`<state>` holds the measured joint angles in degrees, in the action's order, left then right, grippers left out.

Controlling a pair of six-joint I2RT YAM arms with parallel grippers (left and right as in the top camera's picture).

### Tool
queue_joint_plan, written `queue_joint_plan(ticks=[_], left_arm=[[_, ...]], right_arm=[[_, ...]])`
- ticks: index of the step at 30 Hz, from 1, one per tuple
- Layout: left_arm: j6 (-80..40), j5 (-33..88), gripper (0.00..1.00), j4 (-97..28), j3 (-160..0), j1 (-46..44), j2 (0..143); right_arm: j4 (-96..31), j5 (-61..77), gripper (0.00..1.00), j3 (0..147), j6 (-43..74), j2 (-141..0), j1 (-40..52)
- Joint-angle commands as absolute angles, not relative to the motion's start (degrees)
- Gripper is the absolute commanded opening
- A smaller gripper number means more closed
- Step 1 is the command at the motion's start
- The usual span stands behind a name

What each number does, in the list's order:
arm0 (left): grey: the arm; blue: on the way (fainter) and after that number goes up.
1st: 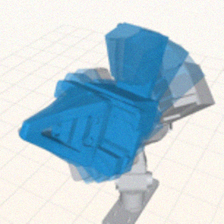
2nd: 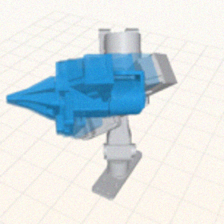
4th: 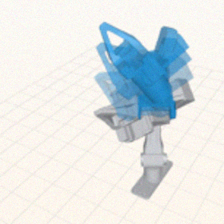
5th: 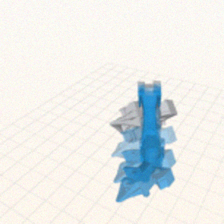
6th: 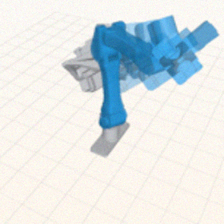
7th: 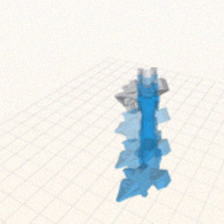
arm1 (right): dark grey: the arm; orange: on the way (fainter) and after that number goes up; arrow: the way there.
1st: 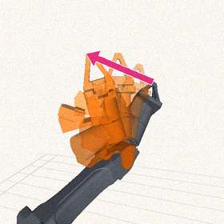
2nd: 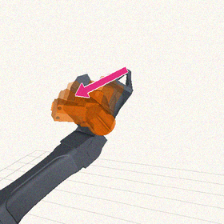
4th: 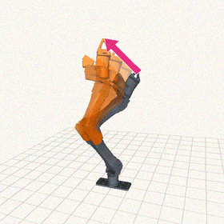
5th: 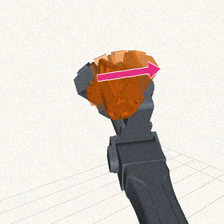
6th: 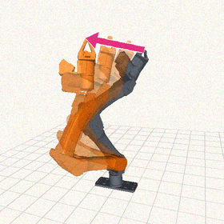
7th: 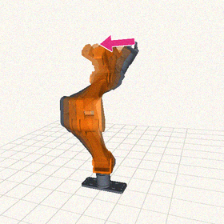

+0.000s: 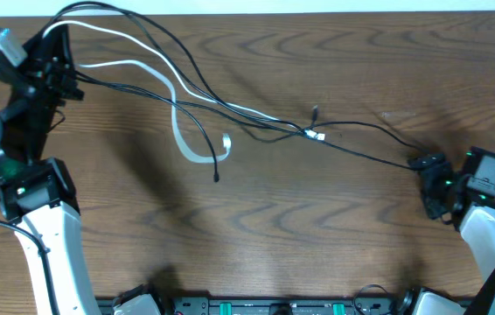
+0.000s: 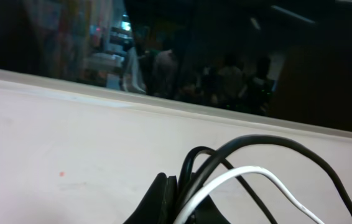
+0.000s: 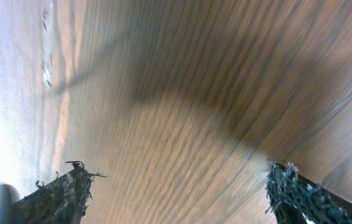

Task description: Untangle cables

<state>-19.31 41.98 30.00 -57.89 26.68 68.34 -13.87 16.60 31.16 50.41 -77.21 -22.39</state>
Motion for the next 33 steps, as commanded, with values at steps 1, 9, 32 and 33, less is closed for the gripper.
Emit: queue_joint_plan(ticks=[1,9,32,33], left_arm=[[-19.44,40.29,0.08,30.48,-59.27,31.16,67.96],[-20.45,40.23,0.07,30.44,-59.27,34.39,68.01],[-20.47,38.15,0.08,23.14,-59.27,50.46,68.16],[-20.47,38.37,0.07,22.81,-59.27,50.46,68.16]], right_arm=[[-13.5,17.98,0.88,31.18,48.97,-77.47,-26.87],[-12.62,21.54,0.88,31.18,48.95,-77.47,-28.53],[-12.95,21.8,0.99,31.18,46.59,-77.47,-38.11],[-12.95,22.22,0.99,31.18,46.59,-77.47,-38.17]])
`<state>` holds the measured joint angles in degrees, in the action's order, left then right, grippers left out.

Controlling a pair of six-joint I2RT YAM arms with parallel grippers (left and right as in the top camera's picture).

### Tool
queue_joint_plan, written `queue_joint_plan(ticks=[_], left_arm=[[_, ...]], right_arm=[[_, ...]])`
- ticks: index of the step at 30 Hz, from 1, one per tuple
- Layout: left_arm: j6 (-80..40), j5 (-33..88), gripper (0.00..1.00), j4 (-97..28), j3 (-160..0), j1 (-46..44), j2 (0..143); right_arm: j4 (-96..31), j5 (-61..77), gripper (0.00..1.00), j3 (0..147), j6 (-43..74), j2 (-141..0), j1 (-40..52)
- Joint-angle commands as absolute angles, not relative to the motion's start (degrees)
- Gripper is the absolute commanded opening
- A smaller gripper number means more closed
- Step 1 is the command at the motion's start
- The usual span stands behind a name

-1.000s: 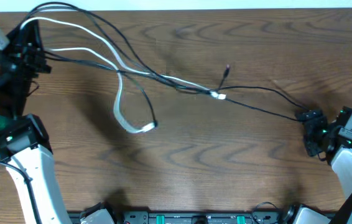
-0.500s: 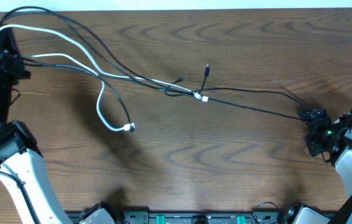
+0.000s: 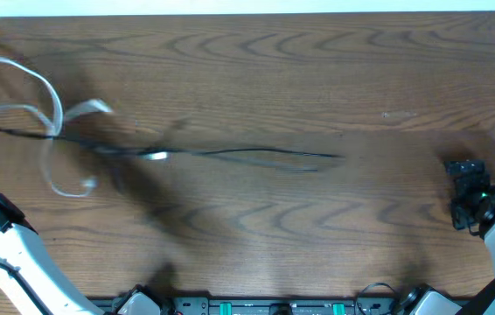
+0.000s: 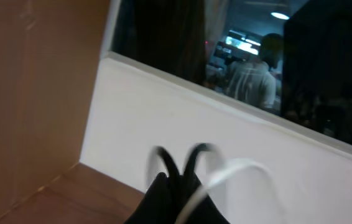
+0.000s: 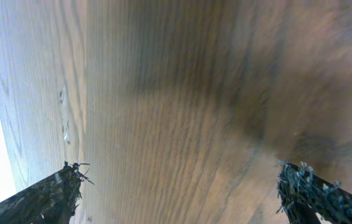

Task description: Untangle cables

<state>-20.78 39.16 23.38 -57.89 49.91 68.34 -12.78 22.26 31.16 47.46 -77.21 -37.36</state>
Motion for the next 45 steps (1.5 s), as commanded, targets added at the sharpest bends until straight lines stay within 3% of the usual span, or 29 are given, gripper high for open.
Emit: queue_joint_plan(ticks=[1,11,23,29,40,45], left_arm=[[-20.47,38.96,0.07,22.63,-59.27,50.43,68.16],[-20.49,52.42,0.07,22.74,-59.27,46.17,68.16],[-20.18,54.83,0.08,10.46,-59.24,21.08,69.82],[-12.16,54.48,0.07,2.9,-59.24,6.07,74.19],[-12.03,40.75,0.08,-6.85,-59.24,-14.26,86.15],[-10.59,21.82,0.08,-11.05,-59.24,-23.42,88.05]], right_arm=[[-12.95,22.79,0.99,31.18,46.54,-77.47,-38.17],[-12.64,29.71,0.99,31.18,42.89,-77.47,-38.15],[-12.86,37.1,0.98,31.18,33.54,-77.47,-38.15],[-12.88,38.11,0.98,31.18,33.54,-77.47,-38.15],[-12.86,39.22,0.98,31.18,33.56,-77.47,-38.15],[-12.86,39.44,0.98,31.18,33.54,-77.47,-38.15]])
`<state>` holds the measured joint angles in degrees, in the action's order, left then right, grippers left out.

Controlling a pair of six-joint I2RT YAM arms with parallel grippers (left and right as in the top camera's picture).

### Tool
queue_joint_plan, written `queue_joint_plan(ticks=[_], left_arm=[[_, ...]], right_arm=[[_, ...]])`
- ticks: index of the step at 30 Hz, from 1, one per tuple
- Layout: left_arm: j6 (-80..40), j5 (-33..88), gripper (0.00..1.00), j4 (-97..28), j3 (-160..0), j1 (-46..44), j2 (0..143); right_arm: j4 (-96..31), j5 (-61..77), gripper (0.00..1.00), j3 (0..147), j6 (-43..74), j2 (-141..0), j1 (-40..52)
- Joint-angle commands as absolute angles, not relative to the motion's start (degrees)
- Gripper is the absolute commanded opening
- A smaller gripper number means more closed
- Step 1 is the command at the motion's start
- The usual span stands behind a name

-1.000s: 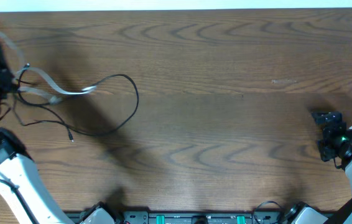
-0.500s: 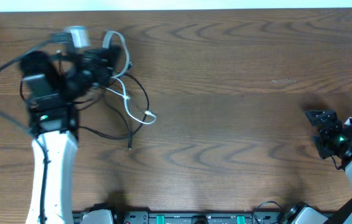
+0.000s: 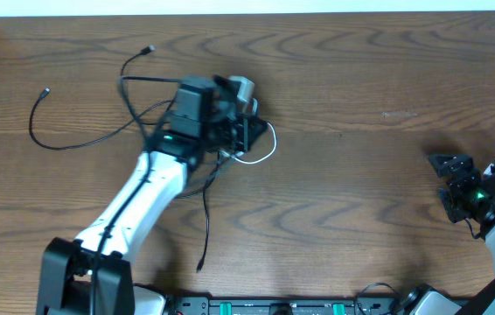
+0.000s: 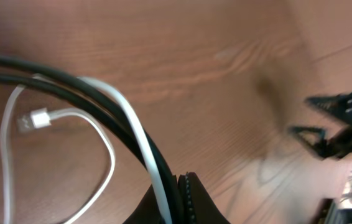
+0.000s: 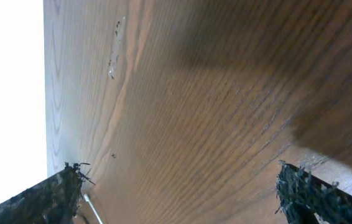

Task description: Untangle cables

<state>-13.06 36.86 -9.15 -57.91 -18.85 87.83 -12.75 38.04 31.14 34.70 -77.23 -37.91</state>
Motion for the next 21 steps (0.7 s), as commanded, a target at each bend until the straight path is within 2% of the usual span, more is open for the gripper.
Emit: queue_joint_plan(ticks=[1,3,4,5,6,10,16,17,21], left_arm=[[-9.17,19.11,0.08,-11.64,-59.24,-24.64,88.03],[-7.38,15.62,0.25,-12.32,-59.24,-27.0,88.03],[-7.16,14.94,0.41,-12.4,-59.24,-27.75,88.03],[-7.07,14.35,0.51,-12.38,-59.24,-28.51,88.03],[-7.05,13.76,0.56,-12.36,-59.24,-29.15,87.99],[-7.07,12.75,0.62,-12.34,-59.27,-29.63,87.37],[-6.0,7.97,0.66,-12.64,-59.27,-29.28,83.24],[-3.55,6.22,0.78,-12.82,-59.27,-29.28,81.41],[1.76,1.72,0.83,-14.17,-59.27,-29.28,77.91]], right_arm=[[-12.84,39.42,0.98,31.18,33.56,-77.47,-38.15],[-12.86,39.44,0.97,31.18,33.56,-77.47,-38.15],[-12.86,39.48,0.98,31.18,33.56,-77.47,-38.15],[-12.86,39.66,0.98,31.18,33.56,-77.47,-38.11],[-12.84,39.9,0.98,31.18,33.56,-77.47,-37.89],[-12.56,40.77,0.98,31.18,33.54,-77.47,-36.03],[-12.08,40.77,0.98,31.18,33.54,-77.47,-30.79],[-11.38,40.77,0.98,31.18,33.56,-77.47,-28.58],[-8.62,40.75,0.98,31.18,33.56,-77.47,-22.68]])
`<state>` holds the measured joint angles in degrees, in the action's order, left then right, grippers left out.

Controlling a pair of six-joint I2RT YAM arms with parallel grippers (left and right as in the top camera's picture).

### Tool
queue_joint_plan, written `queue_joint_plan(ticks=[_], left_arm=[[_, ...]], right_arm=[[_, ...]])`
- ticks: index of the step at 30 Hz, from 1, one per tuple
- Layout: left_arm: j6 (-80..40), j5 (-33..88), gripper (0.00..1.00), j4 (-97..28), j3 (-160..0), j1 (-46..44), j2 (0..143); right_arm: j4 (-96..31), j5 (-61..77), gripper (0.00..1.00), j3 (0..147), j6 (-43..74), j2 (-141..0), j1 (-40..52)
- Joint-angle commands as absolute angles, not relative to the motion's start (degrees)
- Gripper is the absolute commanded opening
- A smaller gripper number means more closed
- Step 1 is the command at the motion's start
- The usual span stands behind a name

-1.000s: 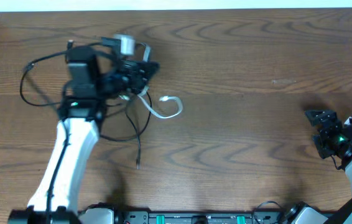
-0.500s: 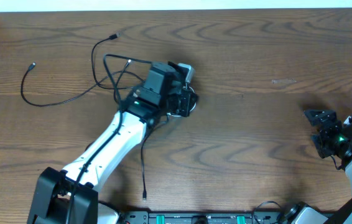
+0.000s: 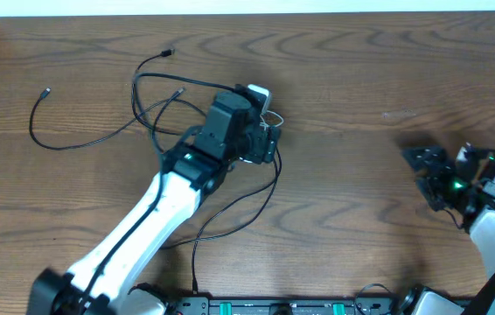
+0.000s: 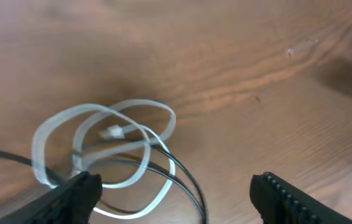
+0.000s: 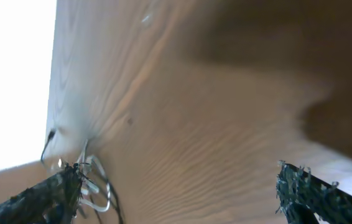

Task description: Untangle cables

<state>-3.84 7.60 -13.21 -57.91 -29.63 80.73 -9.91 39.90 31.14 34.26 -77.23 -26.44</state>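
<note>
My left gripper is at mid-table, open, above a small heap of cables. In the left wrist view its fingers stand wide apart. Between them on the wood lie the coiled white cable and two black cable strands. From overhead, black cable loops spread up and left of the gripper, and a black tail runs toward the front edge. My right gripper is open at the right side with nothing in it; its wrist view shows the cable heap far off.
A separate thin black cable curves across the left part of the wooden table. My left arm lies diagonally across the front left. A pale wall strip runs along the table's far edge.
My left gripper was shut on the black and white cables at mid-table; it is now open and the cables lie loose on the wood. My right gripper has shifted slightly left.
First my left gripper held the bundle at the far left corner, cables stretched across to the right side. Then the cables were drawn out toward the left edge. Later the left gripper held them bunched at mid-table, and now they lie released there.
</note>
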Motion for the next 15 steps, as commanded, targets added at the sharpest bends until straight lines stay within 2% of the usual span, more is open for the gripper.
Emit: queue_joint_plan(ticks=[1,5,8,12,15], left_arm=[[2.87,-0.62,0.83,-15.0,-59.27,-29.19,77.23],[2.98,-8.32,0.83,-19.77,-59.27,-27.31,76.69],[2.72,-8.36,0.84,-23.42,-59.27,-22.72,76.73],[-1.08,-8.16,0.84,-23.99,-59.27,-17.82,76.73],[-2.24,-8.19,0.84,-24.49,-59.27,-15.03,76.73]], right_arm=[[-7.22,40.75,0.98,31.18,33.56,-77.47,-20.67],[0.14,41.1,0.95,31.18,30.24,-77.47,-12.49],[6.85,41.08,0.88,31.18,24.03,-77.47,-3.11],[13.82,39.57,0.93,31.18,16.84,-77.52,4.69],[17.63,30.94,0.94,31.18,11.42,-77.54,11.2]])
